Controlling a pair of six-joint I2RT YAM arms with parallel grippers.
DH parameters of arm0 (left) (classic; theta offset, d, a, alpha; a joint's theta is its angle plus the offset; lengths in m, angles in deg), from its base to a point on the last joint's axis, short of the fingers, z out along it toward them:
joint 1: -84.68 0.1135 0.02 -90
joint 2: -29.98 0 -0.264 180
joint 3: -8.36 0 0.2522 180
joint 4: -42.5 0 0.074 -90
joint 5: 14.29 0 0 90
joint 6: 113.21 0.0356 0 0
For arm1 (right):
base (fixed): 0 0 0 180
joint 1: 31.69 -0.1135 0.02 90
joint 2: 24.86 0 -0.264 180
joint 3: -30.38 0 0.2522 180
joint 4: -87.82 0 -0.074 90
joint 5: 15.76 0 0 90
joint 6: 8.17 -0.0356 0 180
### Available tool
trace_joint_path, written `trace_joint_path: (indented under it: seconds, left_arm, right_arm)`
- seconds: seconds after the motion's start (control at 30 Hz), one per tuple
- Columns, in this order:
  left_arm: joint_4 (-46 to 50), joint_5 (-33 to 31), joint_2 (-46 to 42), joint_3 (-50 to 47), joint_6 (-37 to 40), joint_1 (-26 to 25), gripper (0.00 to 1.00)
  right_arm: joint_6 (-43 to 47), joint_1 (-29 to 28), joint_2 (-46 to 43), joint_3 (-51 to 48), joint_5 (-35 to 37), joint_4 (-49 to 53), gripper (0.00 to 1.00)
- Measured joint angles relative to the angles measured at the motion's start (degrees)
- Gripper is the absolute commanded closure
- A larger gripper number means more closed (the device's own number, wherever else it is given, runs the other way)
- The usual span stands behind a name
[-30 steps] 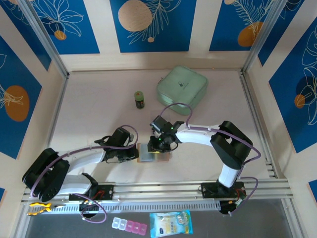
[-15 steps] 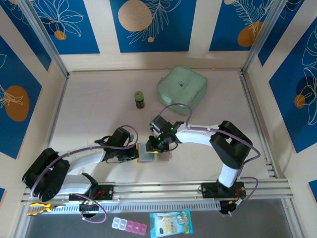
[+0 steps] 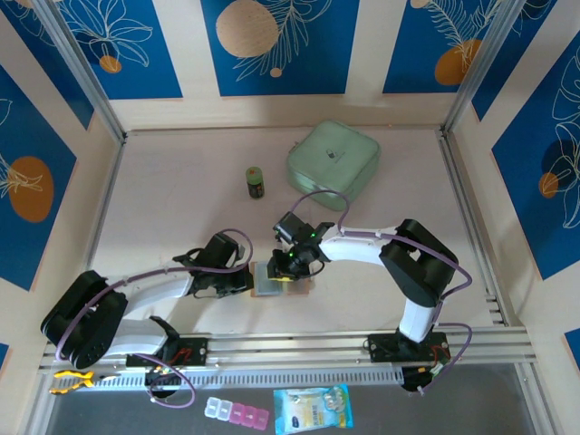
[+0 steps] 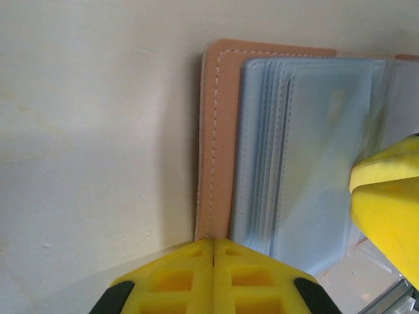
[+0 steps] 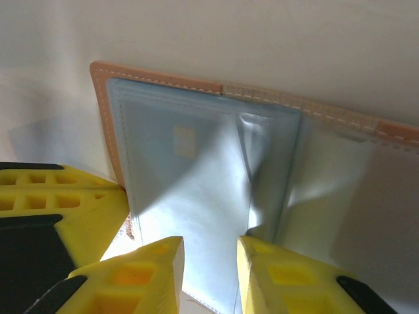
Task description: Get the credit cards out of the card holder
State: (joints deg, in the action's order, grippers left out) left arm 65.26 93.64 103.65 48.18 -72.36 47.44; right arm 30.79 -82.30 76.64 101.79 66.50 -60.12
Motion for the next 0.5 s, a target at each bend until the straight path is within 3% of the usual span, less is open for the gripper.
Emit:
trace_joint_path:
  seconds: [0.5]
  left_arm:
    - [0.17, 0.04, 0.76, 0.57, 0.17, 0.00, 0.98]
  right_arm:
    - [0.42, 0.96, -0.02, -0.02, 0.26, 1.90, 0.70]
